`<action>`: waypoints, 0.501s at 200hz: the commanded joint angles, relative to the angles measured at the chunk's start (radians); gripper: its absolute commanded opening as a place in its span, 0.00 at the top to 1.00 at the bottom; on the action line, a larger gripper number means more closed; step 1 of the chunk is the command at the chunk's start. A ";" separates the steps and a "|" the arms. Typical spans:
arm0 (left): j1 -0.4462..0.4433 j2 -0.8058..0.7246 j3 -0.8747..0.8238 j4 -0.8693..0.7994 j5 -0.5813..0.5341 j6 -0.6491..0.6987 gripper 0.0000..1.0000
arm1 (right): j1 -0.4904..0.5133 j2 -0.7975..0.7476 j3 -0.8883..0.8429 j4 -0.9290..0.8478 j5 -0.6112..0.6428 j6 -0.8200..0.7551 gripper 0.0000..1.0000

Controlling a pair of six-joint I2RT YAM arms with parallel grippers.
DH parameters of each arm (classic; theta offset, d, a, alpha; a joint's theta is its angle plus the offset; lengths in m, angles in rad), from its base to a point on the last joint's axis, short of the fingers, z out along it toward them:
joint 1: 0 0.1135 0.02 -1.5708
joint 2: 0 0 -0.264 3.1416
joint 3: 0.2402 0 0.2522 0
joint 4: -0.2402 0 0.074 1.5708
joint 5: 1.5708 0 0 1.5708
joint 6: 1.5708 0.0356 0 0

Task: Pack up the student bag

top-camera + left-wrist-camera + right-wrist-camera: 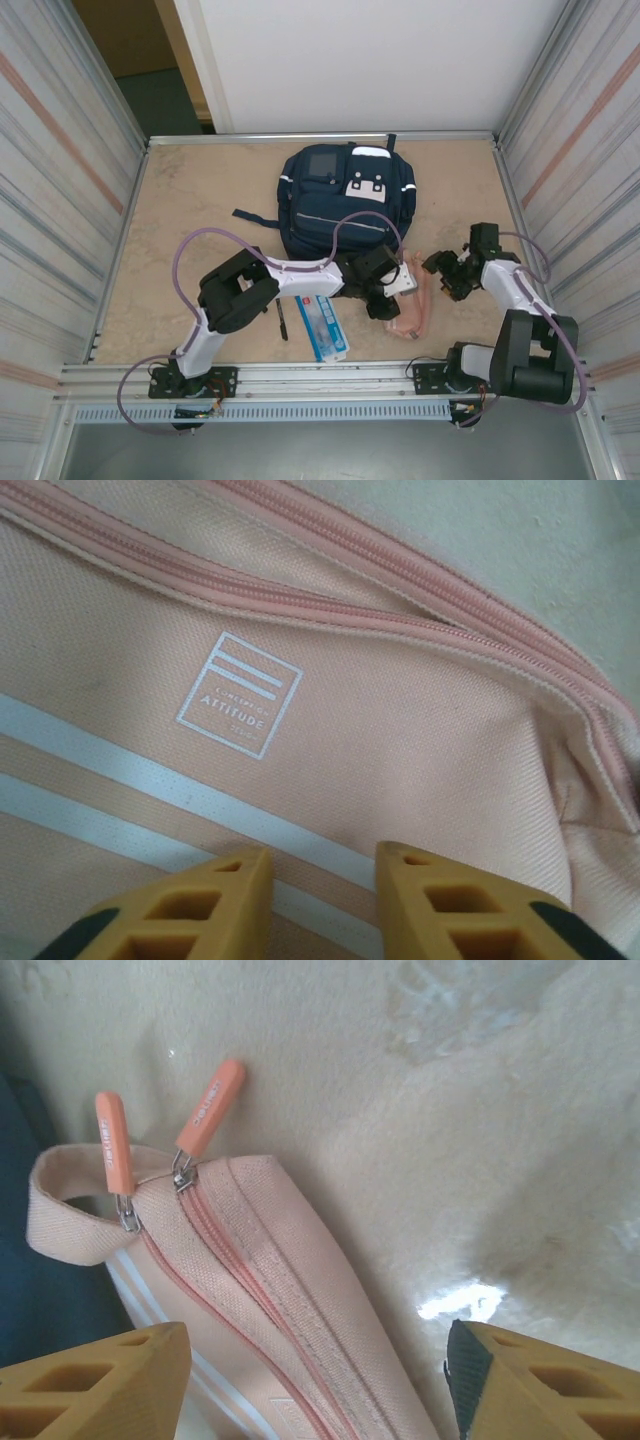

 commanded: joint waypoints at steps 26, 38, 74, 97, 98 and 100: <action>0.036 -0.005 -0.107 0.009 0.059 -0.009 0.77 | -0.045 0.027 -0.080 0.058 -0.222 -0.136 0.34; 0.050 -0.030 -0.123 0.021 0.060 -0.018 0.78 | -0.047 0.082 -0.090 0.085 -0.234 -0.146 0.39; 0.064 -0.057 -0.140 0.044 0.112 0.005 0.78 | -0.003 0.160 -0.090 0.173 -0.288 -0.165 0.54; 0.064 -0.068 -0.137 0.046 0.110 -0.006 0.78 | 0.049 0.154 -0.051 0.150 -0.289 -0.213 0.74; 0.064 -0.069 -0.137 0.047 0.111 -0.008 0.78 | 0.052 0.152 -0.050 0.149 -0.288 -0.213 0.75; 0.064 -0.072 -0.135 0.047 0.113 -0.010 0.78 | 0.057 0.148 -0.049 0.148 -0.285 -0.215 0.76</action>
